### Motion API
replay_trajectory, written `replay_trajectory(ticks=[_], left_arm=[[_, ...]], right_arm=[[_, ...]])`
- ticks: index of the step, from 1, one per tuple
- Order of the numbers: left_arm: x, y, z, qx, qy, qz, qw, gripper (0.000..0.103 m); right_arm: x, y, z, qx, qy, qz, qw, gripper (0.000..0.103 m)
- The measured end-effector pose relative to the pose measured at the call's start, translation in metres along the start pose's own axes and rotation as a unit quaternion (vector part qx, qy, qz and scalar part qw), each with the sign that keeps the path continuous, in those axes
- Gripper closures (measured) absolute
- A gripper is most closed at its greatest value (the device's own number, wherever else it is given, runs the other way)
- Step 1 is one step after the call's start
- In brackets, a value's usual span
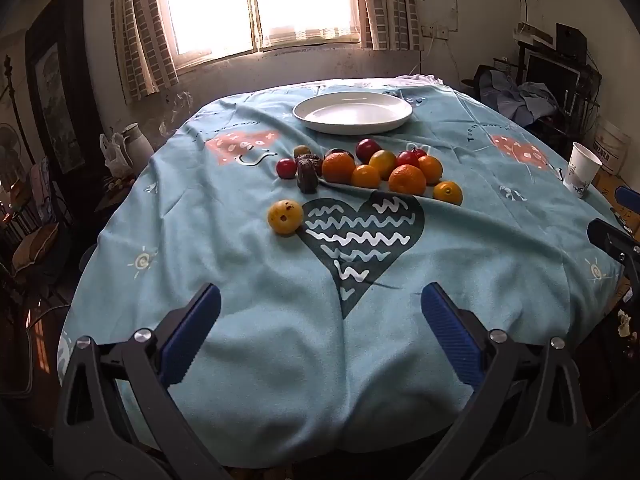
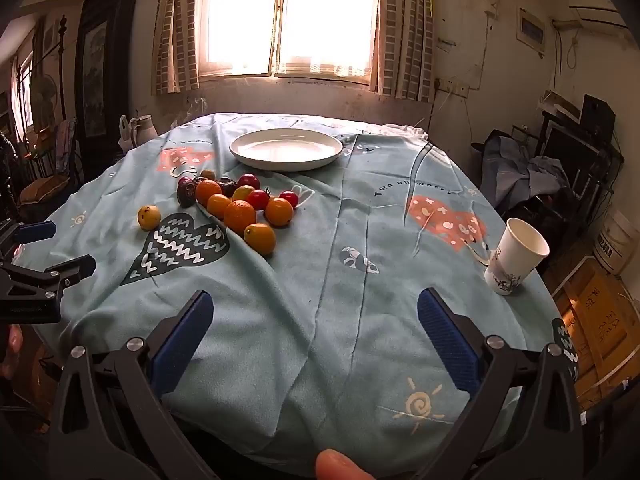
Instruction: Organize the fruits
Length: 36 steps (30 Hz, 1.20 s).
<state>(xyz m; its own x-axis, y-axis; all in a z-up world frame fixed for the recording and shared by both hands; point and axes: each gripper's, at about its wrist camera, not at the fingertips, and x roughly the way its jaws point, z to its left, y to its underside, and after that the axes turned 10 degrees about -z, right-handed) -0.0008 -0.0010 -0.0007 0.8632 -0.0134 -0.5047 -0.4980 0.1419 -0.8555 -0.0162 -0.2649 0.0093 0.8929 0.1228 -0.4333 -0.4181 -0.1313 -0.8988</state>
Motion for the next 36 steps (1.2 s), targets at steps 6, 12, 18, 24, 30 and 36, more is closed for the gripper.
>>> replay_trajectory(ticks=[6,12,18,24,30,36], left_arm=[[0.004,0.001,-0.001,-0.007,0.012,0.007,0.9999,0.002],[0.004,0.003,-0.004,-0.002,0.007,0.004,1.0000,0.002],[0.003,0.003,-0.011,-0.002,0.004,0.004,1.0000,0.002],[0.005,0.003,0.001,-0.006,0.002,0.006,1.0000,0.002],[0.006,0.004,0.002,-0.006,0.003,0.007,1.0000,0.002],[0.006,0.005,0.003,-0.006,0.002,0.007,1.0000,0.002]], right_arm=[[0.001,0.000,0.000,0.002,0.000,0.000,1.000,0.001],[0.002,0.000,0.000,0.001,0.000,0.002,1.000,0.001],[0.000,0.001,-0.002,0.001,-0.001,0.001,1.000,0.001],[-0.001,0.001,0.002,0.000,-0.001,0.000,1.000,0.001],[-0.001,0.000,0.002,-0.001,-0.002,0.000,1.000,0.001],[-0.001,0.000,0.002,0.000,-0.001,0.000,1.000,0.001]])
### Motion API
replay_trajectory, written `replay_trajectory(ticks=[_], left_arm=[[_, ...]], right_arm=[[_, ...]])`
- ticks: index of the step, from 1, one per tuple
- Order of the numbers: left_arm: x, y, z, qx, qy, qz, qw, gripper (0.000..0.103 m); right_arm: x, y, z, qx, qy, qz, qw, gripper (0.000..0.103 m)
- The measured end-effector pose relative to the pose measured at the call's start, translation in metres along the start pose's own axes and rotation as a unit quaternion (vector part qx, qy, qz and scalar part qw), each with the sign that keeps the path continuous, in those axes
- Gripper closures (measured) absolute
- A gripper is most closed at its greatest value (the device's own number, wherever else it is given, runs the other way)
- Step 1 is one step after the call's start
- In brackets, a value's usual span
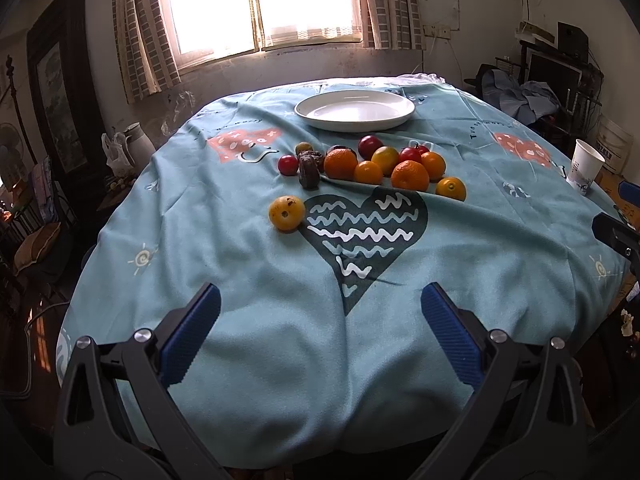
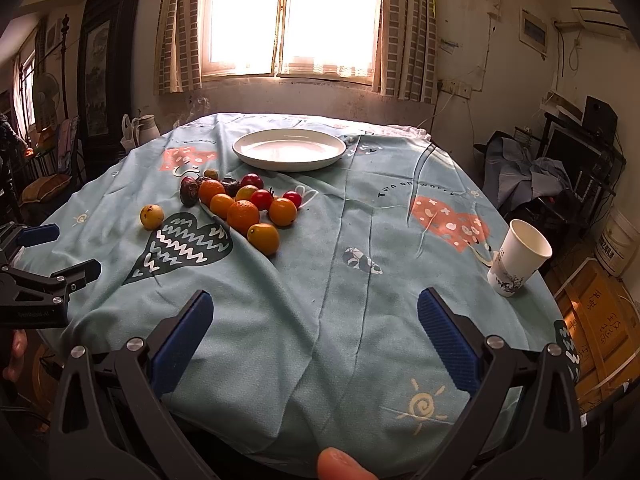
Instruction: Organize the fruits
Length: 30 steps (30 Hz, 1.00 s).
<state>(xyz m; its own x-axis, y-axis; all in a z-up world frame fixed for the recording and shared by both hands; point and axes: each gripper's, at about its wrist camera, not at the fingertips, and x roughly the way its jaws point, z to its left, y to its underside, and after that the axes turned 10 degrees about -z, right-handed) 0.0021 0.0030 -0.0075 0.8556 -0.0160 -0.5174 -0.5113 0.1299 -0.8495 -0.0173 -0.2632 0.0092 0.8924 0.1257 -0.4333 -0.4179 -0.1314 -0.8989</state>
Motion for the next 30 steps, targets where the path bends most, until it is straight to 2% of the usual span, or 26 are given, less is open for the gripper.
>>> replay_trajectory(ticks=[18,30], left_arm=[[0.002,0.005,-0.004,0.003,0.004,0.002,1.0000,0.002],[0.019,0.009,0.000,-0.005,0.015,0.013,0.9998,0.002]], right_arm=[[0.001,-0.001,0.001,-0.002,-0.001,0.000,1.000,0.001],[0.021,0.003,0.000,0.005,-0.019,0.009,1.000,0.001]])
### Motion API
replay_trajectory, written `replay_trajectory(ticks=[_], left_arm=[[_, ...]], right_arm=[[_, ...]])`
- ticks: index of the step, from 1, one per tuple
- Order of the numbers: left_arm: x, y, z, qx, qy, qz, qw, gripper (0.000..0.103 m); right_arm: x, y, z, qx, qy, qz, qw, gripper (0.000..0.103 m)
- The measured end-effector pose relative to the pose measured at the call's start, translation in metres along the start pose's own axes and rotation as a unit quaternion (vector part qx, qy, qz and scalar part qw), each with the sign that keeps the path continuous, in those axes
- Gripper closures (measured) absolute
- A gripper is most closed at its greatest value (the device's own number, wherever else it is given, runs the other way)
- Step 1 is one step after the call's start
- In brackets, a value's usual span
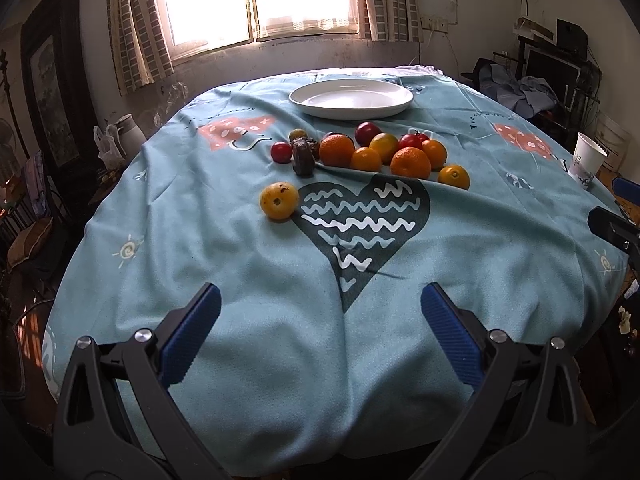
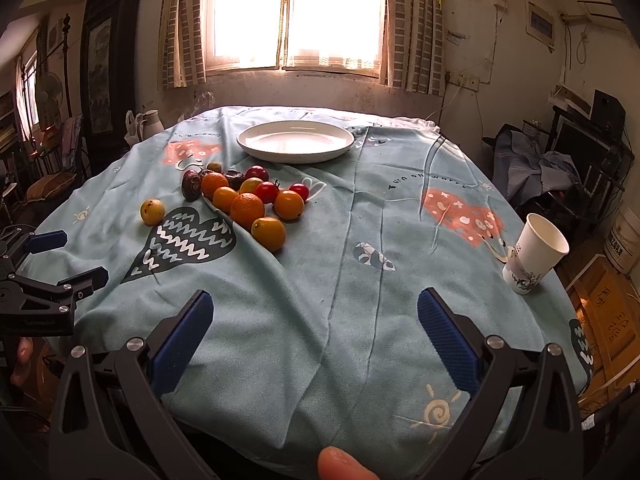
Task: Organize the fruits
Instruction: 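Grasp the yellow round fruit with the left tool while the right tool grasps a small orange tomato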
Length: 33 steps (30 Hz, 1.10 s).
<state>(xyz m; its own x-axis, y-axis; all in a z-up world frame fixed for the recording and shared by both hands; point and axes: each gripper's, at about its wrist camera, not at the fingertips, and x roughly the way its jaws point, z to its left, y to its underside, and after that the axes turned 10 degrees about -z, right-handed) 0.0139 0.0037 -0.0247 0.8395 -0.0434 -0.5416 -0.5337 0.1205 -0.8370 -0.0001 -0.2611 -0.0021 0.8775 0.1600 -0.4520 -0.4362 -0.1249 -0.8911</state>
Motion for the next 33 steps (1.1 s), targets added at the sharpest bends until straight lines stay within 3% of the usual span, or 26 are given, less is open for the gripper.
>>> replay_trajectory(ticks=[4,6,10,12,17,22,28,33], left_arm=[[0.010,-0.006,0.011,-0.004,0.009,-0.005,0.9999,0.005],[0.020,-0.011,0.016,-0.005,0.017,-0.002,0.9998,0.013],[0.045,-0.026,0.024,-0.006,0.035,0.010,0.9993,0.027],[0.059,-0.035,0.028,-0.007,0.035,0.016,0.9992,0.034],[0.095,-0.049,0.037,-0.016,0.045,0.043,0.9979,0.049],[0.121,-0.050,0.041,-0.020,0.056,0.064,0.9961,0.055],[0.132,-0.053,0.052,-0.020,0.041,0.068,0.9966,0.056],[0.143,-0.053,0.064,-0.033,0.028,0.081,0.9958,0.056]], right_arm=[[0.018,-0.009,0.001,-0.005,-0.010,-0.003,1.000,0.004],[0.035,-0.015,0.001,-0.003,-0.018,0.001,1.000,0.019],[0.078,-0.028,0.002,0.015,-0.044,0.029,0.998,0.030],[0.097,-0.033,0.006,0.019,-0.063,0.043,0.997,0.043],[0.133,-0.036,0.015,0.019,-0.086,0.074,0.993,0.046],[0.152,-0.032,0.019,0.019,-0.109,0.100,0.989,0.047],[0.171,-0.024,0.025,0.018,-0.118,0.131,0.984,0.048],[0.176,-0.021,0.024,0.023,-0.122,0.141,0.982,0.062]])
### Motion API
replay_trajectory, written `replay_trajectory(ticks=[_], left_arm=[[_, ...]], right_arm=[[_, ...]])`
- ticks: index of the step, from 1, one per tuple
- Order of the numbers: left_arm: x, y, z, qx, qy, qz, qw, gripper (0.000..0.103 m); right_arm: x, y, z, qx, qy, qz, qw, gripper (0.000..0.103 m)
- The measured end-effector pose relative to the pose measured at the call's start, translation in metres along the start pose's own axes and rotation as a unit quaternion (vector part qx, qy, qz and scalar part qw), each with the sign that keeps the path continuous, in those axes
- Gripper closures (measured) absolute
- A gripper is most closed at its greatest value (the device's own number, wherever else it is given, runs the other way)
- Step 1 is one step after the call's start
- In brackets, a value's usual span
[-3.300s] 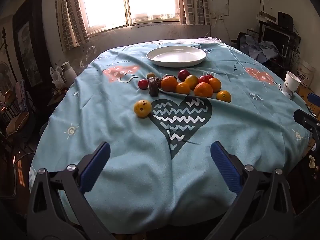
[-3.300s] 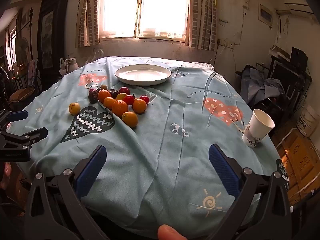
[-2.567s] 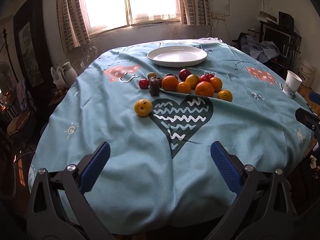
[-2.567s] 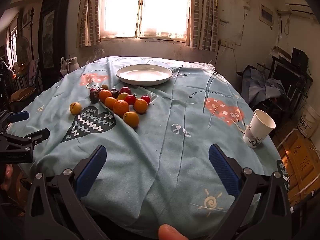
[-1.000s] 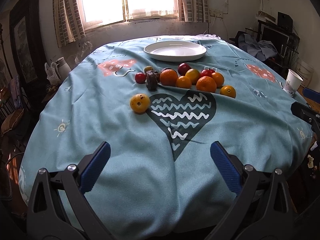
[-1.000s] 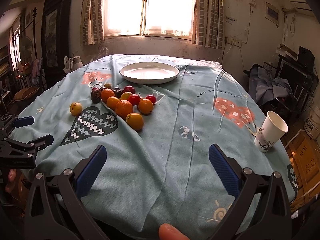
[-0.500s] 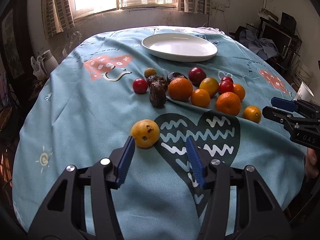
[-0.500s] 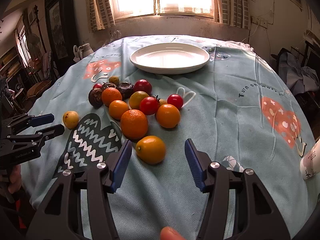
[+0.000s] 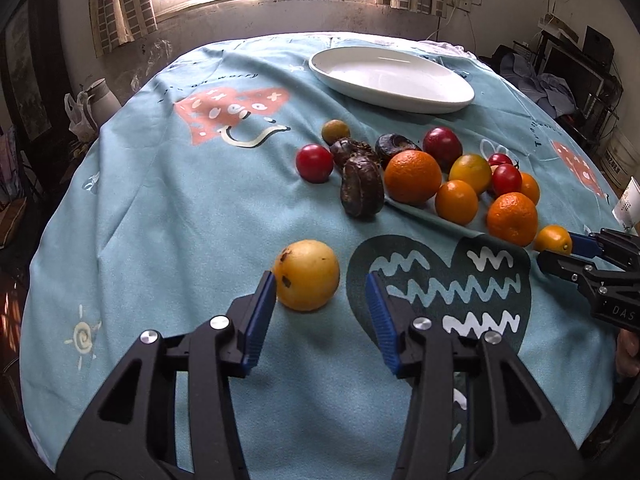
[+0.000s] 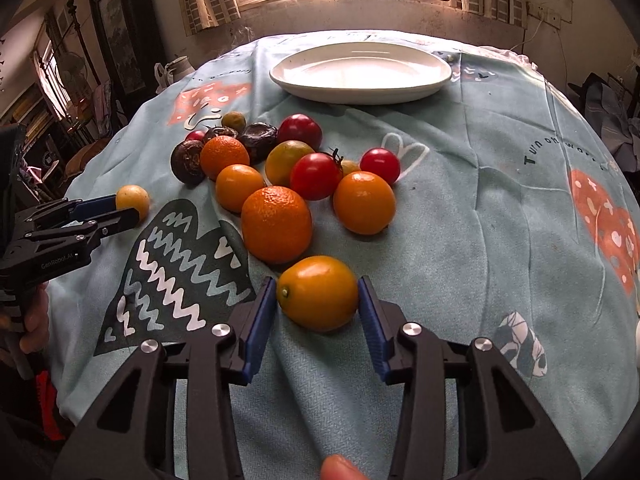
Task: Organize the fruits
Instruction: 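Grasp the yellow round fruit with the left tool while the right tool grasps a small orange tomato, then carry both fruits to the white plate and open both tools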
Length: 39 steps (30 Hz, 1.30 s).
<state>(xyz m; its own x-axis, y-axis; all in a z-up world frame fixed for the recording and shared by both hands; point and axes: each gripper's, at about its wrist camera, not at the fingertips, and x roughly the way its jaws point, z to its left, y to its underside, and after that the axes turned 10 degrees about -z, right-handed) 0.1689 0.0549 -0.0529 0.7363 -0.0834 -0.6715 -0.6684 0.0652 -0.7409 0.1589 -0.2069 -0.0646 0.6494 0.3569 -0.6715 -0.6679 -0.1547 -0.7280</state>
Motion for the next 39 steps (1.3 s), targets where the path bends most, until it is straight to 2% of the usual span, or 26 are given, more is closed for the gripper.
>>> replay_trajectory(ticks=[8,11,12,18,21,24,27,29,31,36,39], left_arm=[[0.017,-0.007,0.014,-0.015,-0.011,0.009,0.9998,0.056],[0.027,-0.010,0.016,-0.016,-0.009,0.014,0.9997,0.061],[0.029,-0.012,0.015,-0.016,-0.003,0.015,0.9997,0.066],[0.031,-0.014,0.007,0.010,-0.012,0.015,0.9998,0.068],[0.020,-0.031,0.010,-0.007,0.012,0.002,0.9999,0.068],[0.014,-0.069,0.006,-0.009,0.044,-0.025,0.9987,0.068],[0.030,-0.117,-0.008,-0.001,0.065,-0.047,0.9968,0.068],[0.055,-0.148,-0.019,-0.002,0.085,-0.044,0.9954,0.068],[0.086,-0.172,-0.031,0.002,0.084,-0.033,0.9959,0.068],[0.161,-0.201,-0.053,0.012,0.073,0.007,0.9973,0.068],[0.189,-0.206,-0.057,0.013,0.068,0.026,0.9973,0.067]], right_arm=[[0.000,-0.001,-0.002,-0.001,-0.002,0.001,1.000,0.064],[0.000,-0.002,-0.002,-0.001,-0.003,0.002,1.000,0.064],[0.000,-0.002,-0.003,0.000,-0.004,0.002,1.000,0.064],[-0.010,-0.007,-0.003,-0.005,-0.018,-0.001,1.000,0.064],[-0.027,-0.028,-0.012,0.012,-0.037,-0.031,0.999,0.064],[-0.034,-0.067,-0.024,0.021,-0.025,-0.087,0.996,0.064],[-0.013,-0.110,-0.041,0.038,0.003,-0.122,0.992,0.064],[0.014,-0.135,-0.053,0.042,0.018,-0.119,0.992,0.064],[0.043,-0.155,-0.059,0.034,0.035,-0.109,0.993,0.064],[0.115,-0.177,-0.070,0.026,0.029,-0.053,0.998,0.064],[0.136,-0.179,-0.069,0.015,0.025,-0.042,0.999,0.064]])
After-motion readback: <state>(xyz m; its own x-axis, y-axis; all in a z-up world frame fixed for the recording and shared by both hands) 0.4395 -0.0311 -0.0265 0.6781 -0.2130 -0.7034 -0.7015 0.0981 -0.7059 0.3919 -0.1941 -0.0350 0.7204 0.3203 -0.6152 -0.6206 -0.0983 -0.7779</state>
